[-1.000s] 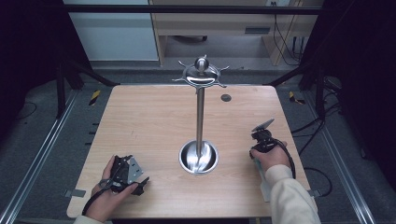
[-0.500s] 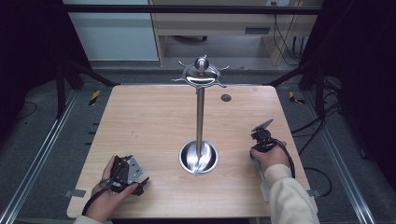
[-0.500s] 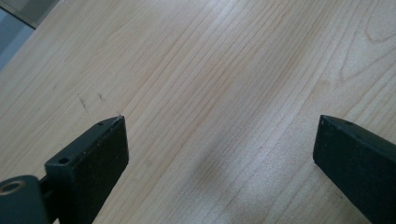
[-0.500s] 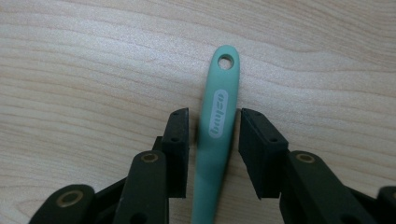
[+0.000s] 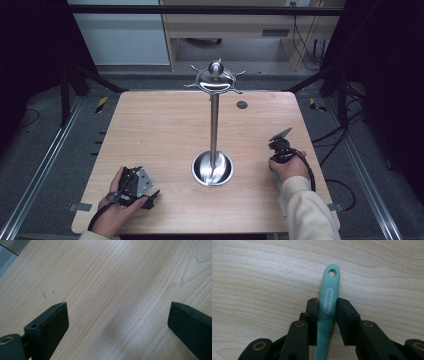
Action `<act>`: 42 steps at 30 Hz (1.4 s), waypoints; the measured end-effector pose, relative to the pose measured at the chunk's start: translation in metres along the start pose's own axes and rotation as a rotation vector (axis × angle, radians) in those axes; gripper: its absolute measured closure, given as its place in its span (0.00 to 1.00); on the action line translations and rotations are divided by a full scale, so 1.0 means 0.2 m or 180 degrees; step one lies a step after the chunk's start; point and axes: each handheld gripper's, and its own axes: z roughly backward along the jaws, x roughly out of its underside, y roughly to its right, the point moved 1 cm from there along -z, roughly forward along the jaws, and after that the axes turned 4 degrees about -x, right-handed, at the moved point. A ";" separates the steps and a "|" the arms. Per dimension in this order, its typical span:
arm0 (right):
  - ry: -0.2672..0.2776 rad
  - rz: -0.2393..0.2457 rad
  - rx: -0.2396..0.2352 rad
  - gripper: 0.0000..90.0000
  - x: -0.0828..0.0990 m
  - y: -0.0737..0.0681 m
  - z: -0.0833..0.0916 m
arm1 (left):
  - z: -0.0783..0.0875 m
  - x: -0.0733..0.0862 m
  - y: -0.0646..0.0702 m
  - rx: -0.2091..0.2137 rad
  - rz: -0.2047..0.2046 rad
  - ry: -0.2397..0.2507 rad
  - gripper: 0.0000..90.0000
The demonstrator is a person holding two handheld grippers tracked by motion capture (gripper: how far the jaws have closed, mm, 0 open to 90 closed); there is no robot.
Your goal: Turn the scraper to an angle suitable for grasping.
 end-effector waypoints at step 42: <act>0.0837 0.0050 -0.0204 0.82 0.05 0.04 0.39 | -0.01 0.00 0.01 0.0015 -0.0009 -0.0026 0.04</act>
